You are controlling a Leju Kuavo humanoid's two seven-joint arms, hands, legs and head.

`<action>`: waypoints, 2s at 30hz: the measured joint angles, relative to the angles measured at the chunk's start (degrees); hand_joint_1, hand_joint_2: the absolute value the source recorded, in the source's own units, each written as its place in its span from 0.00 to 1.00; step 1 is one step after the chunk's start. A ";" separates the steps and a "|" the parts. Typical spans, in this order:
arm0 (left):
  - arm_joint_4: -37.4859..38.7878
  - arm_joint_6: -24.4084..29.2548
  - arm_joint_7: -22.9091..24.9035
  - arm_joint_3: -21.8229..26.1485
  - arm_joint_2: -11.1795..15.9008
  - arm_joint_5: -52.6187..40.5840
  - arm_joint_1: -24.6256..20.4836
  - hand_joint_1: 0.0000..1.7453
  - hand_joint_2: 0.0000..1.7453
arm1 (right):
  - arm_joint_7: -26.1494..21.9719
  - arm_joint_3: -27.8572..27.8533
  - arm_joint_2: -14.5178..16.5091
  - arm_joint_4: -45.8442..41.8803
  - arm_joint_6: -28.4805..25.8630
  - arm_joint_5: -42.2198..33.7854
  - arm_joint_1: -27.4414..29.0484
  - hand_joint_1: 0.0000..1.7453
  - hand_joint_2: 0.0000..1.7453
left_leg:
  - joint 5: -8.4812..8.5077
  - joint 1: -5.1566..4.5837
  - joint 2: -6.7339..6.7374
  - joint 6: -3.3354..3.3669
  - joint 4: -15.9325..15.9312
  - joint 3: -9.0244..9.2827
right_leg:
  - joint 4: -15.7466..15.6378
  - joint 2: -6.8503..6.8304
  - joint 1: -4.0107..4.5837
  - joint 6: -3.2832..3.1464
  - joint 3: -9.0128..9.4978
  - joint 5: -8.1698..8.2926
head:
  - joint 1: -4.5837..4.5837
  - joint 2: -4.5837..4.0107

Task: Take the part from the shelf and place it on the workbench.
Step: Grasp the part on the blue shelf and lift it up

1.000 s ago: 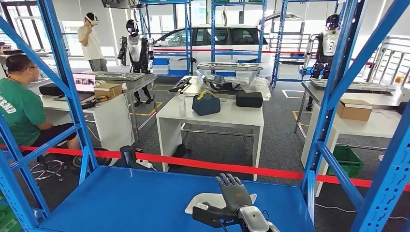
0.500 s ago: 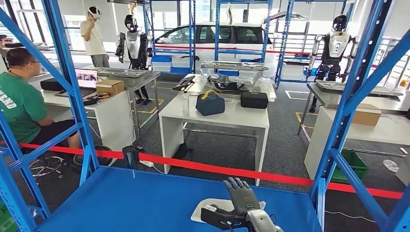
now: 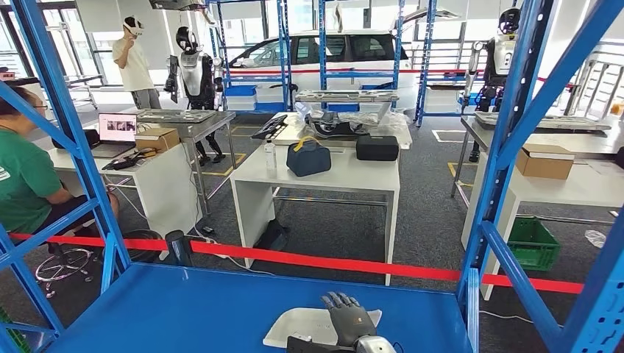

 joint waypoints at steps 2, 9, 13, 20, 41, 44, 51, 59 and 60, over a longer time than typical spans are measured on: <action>0.00 0.00 0.08 0.03 0.00 -0.05 -0.01 0.00 0.00 | -0.19 0.00 0.36 0.36 0.40 -0.19 0.38 0.00 1.00 | 0.00 0.11 0.00 -1.28 -0.15 0.06 | 0.13 -0.01 0.05 -0.11 -0.03 -0.08 | 0.00 0.00; 0.00 0.00 0.34 0.31 0.00 -0.54 0.00 0.00 0.00 | -1.02 0.00 2.09 1.05 0.63 -0.46 1.45 0.00 1.00 | 0.01 0.25 0.01 -3.02 -0.29 0.24 | 0.11 -0.03 0.06 -0.13 0.06 -0.10 | 0.00 0.00; 0.00 0.00 0.36 0.37 0.00 -0.60 0.00 0.00 0.00 | -1.03 0.00 2.97 1.10 0.67 -0.50 1.66 0.00 1.00 | 0.02 0.18 0.00 -3.02 -0.26 0.28 | -0.04 -0.09 -0.02 -0.05 0.22 -0.04 | 0.00 0.00; 0.00 -0.02 0.27 0.39 0.00 -0.78 0.00 0.00 0.00 | -0.92 0.00 3.53 1.15 0.92 -0.38 1.69 0.00 1.00 | -0.03 0.08 -0.01 -2.95 -0.24 0.29 | -0.16 -0.09 -0.12 0.02 0.27 0.00 | 0.01 0.00; 0.00 -0.10 -0.11 0.96 0.00 -1.10 -0.02 0.00 0.00 | 3.44 -0.07 4.13 2.51 0.38 1.09 2.51 1.00 1.00 | -0.07 0.08 0.00 -2.88 -0.24 0.34 | -0.17 -0.07 -0.13 0.03 0.30 0.00 | -0.01 0.00; 0.00 -0.19 -0.11 0.96 0.00 -1.13 -0.03 0.00 0.00 | 3.42 -0.07 4.13 2.51 0.53 1.16 2.41 1.00 1.00 | -0.08 0.08 0.00 -2.88 -0.24 0.37 | -0.17 -0.09 -0.13 0.04 0.35 -0.01 | -0.01 0.00; 0.00 -0.47 -0.13 0.96 0.00 -1.26 -0.03 0.00 0.00 | 3.41 -0.07 4.14 2.52 0.53 1.45 2.34 1.00 1.00 | -0.09 0.07 0.00 -2.86 -0.24 0.46 | -0.18 -0.08 -0.13 0.04 0.46 -0.01 | 0.01 0.00; 0.00 -0.50 -0.31 1.37 0.00 -1.62 -0.04 0.00 1.00 | 3.29 -0.07 4.15 2.54 0.28 1.68 2.32 1.00 1.00 | -0.12 0.07 0.00 -2.82 -0.24 0.53 | -0.18 -0.06 -0.13 0.04 0.53 -0.01 | 0.01 0.00; 0.00 -0.50 -0.43 1.40 0.00 -1.62 -0.04 0.00 1.00 | 3.26 -0.07 4.15 2.55 0.18 1.69 2.33 1.00 1.00 | -0.11 0.07 0.00 -2.83 -0.24 0.53 | -0.18 -0.06 -0.13 0.04 0.53 -0.01 | 0.00 0.00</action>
